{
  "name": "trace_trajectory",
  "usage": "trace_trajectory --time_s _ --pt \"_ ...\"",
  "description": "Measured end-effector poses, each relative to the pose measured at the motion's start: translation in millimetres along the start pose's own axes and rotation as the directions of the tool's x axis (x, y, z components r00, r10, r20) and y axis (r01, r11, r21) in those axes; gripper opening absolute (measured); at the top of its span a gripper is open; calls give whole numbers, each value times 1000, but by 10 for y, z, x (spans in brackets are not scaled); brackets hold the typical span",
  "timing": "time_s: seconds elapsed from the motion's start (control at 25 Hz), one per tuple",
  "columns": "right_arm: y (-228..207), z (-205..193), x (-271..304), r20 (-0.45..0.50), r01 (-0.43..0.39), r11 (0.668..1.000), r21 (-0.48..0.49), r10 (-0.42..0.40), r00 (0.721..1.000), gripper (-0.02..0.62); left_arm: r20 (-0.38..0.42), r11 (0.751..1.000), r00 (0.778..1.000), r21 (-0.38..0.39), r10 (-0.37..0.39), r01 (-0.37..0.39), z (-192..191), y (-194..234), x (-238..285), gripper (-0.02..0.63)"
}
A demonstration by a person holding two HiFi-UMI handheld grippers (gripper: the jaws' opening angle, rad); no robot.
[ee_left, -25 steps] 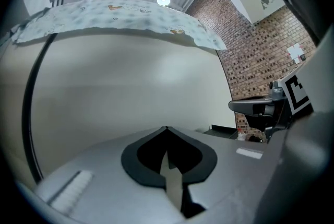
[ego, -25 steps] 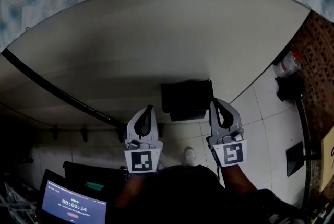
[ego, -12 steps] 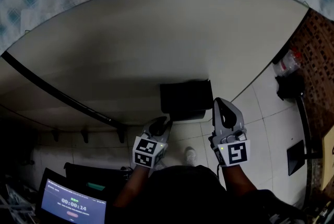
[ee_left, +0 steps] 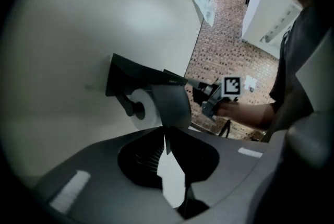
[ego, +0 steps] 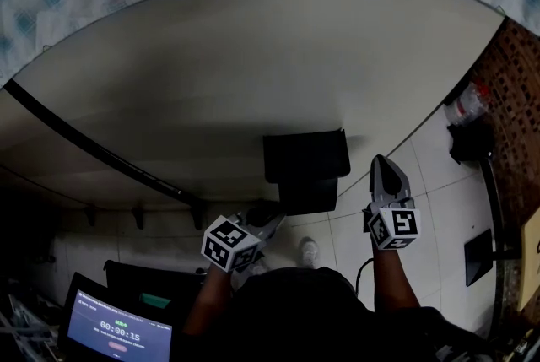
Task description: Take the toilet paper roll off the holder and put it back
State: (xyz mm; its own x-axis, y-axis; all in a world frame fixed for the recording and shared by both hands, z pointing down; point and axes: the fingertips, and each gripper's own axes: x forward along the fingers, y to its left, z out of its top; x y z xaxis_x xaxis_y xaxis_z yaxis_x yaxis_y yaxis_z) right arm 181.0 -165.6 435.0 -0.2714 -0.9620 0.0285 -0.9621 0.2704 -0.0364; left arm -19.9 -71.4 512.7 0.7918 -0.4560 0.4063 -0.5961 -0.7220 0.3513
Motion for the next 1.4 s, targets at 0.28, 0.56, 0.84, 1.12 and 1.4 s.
trace_trajectory --time_s 0.28,0.56,0.84,1.12,1.4 --pt "440 -1109 83 -57 -431 629 647 604 795 272 22 993 992 -12 -121 121 94 -158 -73 64" --pt "1188 -1061 299 234 -527 238 816 697 678 477 4 990 990 0 -143 143 93 -179 -74 67" --pt "1110 -821 445 351 -573 191 797 624 698 437 1 988 989 11 -151 151 109 -198 -67 69" --pt "-112 -627 228 465 -536 256 804 290 836 433 16 990 990 10 -140 140 121 -158 -58 67" --pt "236 911 -88 340 -653 718 241 568 750 431 1 987 998 148 66 -66 22 135 109 66"
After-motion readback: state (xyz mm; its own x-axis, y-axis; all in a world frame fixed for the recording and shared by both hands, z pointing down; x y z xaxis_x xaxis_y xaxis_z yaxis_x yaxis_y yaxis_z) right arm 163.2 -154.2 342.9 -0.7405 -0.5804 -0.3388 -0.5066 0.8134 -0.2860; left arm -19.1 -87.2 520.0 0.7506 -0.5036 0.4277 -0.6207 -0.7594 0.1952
